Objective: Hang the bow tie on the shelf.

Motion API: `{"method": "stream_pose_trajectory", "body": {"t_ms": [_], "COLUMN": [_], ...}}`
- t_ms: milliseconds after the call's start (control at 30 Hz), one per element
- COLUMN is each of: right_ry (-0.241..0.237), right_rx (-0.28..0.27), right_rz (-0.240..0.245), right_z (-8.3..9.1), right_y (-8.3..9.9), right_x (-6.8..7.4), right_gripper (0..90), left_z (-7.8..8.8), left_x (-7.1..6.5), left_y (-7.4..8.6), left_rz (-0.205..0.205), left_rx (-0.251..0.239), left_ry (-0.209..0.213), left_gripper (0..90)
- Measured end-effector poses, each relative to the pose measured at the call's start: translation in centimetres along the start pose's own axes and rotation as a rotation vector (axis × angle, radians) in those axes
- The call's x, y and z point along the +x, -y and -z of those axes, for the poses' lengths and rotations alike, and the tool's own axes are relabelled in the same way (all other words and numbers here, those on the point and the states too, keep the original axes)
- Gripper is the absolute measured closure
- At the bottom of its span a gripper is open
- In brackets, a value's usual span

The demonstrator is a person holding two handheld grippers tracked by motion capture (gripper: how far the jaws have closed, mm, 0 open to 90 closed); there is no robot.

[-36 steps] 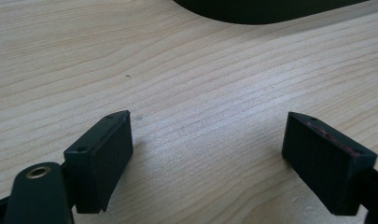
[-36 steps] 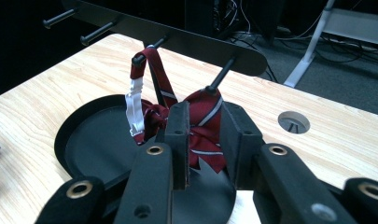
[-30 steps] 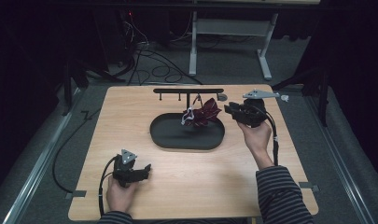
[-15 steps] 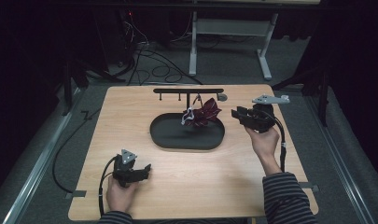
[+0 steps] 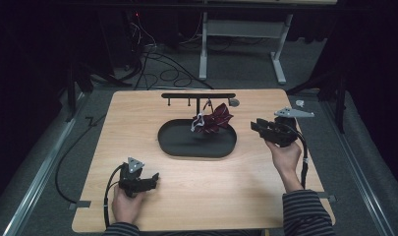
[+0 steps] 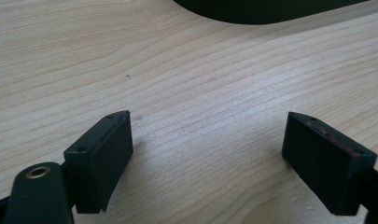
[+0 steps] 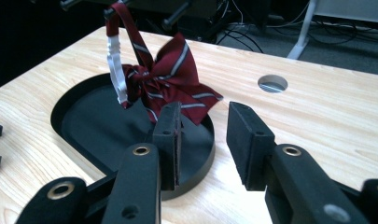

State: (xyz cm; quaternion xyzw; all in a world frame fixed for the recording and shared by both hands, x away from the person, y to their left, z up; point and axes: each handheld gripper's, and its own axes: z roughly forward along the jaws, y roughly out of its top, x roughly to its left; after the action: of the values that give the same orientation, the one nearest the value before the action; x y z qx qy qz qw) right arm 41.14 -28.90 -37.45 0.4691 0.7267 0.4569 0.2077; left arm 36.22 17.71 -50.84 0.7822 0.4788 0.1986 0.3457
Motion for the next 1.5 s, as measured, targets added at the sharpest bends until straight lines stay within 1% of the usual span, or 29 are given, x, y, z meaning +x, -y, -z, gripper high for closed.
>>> {"method": "stream_pose_trajectory", "body": {"t_ms": [500,833,933,1067,1500], "right_ry": [0.001,0.008,0.017,0.036,0.056], "right_rx": [0.002,0.022,0.035,0.056,0.076], "right_rz": [-0.061,-0.066,-0.07,-0.061,-0.075], "right_z": [0.6,0.4,0.3,0.0,-0.3], "right_y": [3.0,4.8,5.4,6.3,8.7], "right_x": [-1.1,-1.2,-1.2,-1.2,-1.2], "right_gripper": [67.3,67.1,67.1,67.1,67.2], "left_z": [0.0,0.0,0.0,0.0,0.0], "left_x": [0.0,0.0,0.0,0.0,0.0], "left_y": [0.0,0.0,0.0,0.0,0.0], "left_rz": [0.0,0.0,0.0,0.0,0.0], "left_rx": [0.002,0.0,0.0,0.0,0.0], "left_ry": [0.0,0.0,0.0,0.0,0.0], "left_gripper": [16.7,16.6,16.6,16.7,16.7]}}
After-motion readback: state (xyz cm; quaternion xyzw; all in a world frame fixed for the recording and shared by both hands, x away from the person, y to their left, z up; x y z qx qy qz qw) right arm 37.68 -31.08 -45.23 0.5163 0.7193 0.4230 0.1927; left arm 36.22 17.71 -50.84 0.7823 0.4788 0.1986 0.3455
